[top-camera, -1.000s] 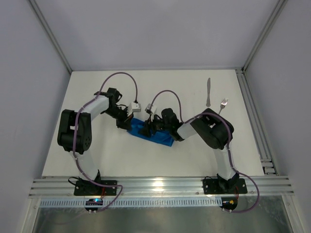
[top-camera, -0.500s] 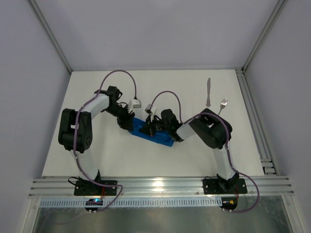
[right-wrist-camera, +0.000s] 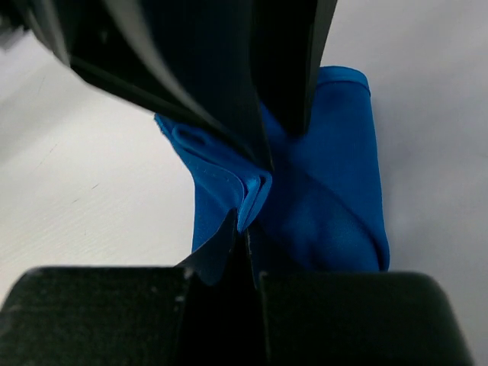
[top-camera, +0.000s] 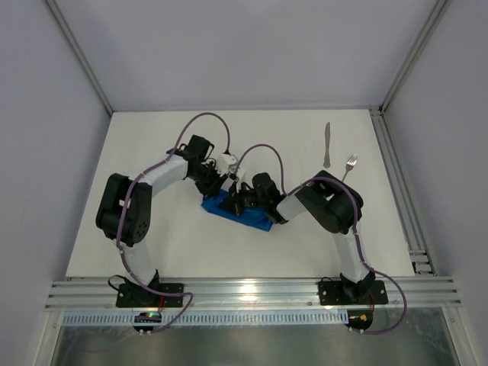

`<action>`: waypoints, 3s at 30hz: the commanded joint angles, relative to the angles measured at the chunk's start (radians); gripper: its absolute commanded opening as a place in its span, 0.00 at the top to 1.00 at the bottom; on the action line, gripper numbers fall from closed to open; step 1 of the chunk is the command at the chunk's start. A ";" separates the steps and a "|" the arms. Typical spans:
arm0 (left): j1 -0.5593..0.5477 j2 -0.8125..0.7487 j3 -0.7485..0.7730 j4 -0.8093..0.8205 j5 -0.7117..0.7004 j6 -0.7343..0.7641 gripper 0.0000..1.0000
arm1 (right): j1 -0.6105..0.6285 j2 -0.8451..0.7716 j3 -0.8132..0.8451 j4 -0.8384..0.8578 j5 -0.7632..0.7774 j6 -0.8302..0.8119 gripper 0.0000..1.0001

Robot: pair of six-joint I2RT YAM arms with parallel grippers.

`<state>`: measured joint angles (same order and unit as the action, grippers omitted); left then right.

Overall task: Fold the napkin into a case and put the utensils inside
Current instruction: Pick up the top corner of the smaller rectangle folded napkin from the center of the board, then grasp the top corner of the smaller rectangle folded napkin from the folded napkin.

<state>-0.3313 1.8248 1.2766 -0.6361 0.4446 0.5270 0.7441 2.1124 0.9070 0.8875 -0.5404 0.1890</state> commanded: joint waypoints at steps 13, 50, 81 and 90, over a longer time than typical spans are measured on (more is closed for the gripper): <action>-0.109 -0.018 -0.106 0.125 -0.161 0.050 0.52 | 0.012 -0.020 -0.045 0.054 0.002 -0.016 0.96; -0.104 -0.136 -0.214 0.185 -0.218 0.004 0.82 | -0.094 -0.043 0.003 -0.236 0.005 0.385 0.95; -0.114 -0.168 -0.195 0.309 -0.172 -0.036 0.60 | -0.098 0.006 0.030 -0.236 -0.079 0.374 0.96; -0.121 -0.111 -0.152 0.262 -0.133 0.060 0.51 | -0.098 0.004 0.020 -0.236 -0.105 0.352 0.96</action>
<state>-0.4419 1.6878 1.0924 -0.3733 0.2676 0.5510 0.6456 2.0907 0.9276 0.7025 -0.6388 0.5785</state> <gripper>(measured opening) 0.482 0.048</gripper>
